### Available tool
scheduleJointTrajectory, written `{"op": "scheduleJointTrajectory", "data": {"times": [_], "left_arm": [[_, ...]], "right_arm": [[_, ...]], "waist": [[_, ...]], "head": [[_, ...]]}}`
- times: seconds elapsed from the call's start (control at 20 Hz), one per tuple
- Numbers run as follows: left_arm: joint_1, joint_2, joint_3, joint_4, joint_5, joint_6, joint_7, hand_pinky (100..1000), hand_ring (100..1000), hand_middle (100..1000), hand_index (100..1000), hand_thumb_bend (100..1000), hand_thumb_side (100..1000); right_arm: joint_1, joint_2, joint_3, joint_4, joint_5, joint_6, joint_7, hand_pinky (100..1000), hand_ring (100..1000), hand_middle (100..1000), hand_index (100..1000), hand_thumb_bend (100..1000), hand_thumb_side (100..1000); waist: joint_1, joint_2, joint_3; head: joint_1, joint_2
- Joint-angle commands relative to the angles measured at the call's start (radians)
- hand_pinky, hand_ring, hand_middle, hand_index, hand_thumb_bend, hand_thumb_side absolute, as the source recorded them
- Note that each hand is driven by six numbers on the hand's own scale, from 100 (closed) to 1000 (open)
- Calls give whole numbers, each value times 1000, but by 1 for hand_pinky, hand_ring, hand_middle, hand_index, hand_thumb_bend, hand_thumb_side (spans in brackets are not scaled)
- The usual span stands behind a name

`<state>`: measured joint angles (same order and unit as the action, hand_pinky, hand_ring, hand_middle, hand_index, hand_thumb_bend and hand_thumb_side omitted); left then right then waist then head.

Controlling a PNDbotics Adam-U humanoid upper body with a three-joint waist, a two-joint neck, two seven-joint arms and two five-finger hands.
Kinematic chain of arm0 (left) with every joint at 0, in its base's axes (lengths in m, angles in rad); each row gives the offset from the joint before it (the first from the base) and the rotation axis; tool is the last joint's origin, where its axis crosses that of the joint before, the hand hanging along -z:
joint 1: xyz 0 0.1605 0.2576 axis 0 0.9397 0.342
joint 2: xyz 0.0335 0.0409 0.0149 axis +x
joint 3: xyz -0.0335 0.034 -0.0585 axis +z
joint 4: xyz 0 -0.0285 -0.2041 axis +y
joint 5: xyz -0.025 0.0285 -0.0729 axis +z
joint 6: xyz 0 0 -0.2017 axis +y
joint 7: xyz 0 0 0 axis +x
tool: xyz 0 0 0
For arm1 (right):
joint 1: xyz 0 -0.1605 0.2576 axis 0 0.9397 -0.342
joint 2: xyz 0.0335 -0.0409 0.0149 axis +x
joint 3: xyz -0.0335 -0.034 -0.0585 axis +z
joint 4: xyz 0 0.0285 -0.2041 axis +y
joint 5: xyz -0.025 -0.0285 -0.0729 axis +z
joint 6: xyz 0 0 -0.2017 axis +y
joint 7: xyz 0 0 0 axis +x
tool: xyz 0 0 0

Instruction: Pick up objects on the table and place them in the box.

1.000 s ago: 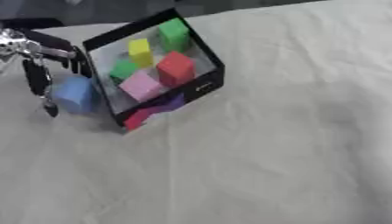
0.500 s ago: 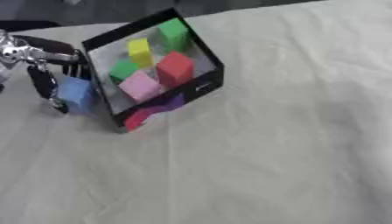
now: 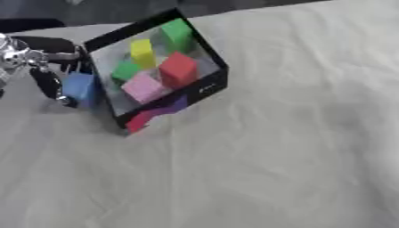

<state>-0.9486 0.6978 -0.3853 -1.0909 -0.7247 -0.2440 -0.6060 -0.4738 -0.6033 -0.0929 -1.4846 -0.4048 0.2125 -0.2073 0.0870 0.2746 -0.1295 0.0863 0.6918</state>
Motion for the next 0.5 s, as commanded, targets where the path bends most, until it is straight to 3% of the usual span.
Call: {"op": "scheduleJointTrajectory", "data": {"times": [0.05,0.1,0.3,0.5], "left_arm": [[-13,75,21,-83,45,14,-24,505,497,513,597,396,100],[-15,95,26,-119,66,20,-44,506,497,513,597,489,100],[-63,145,78,-258,141,75,-114,512,492,507,593,490,100],[-183,64,106,-252,140,122,-94,517,490,504,598,502,100]], "right_arm": [[-7,-27,-14,-6,5,-2,3,735,785,668,777,228,586],[-7,-29,-14,-6,5,-2,3,735,785,668,777,224,582],[-8,-37,-12,-8,5,-3,5,735,784,667,777,227,578],[-13,-37,-8,-7,5,0,7,734,784,667,777,227,576]], "waist": [[3,-16,1],[3,-17,2],[3,-22,4],[0,-29,7]], "head": [[-1,-7],[-1,-7],[-3,-5],[-5,0]]}}
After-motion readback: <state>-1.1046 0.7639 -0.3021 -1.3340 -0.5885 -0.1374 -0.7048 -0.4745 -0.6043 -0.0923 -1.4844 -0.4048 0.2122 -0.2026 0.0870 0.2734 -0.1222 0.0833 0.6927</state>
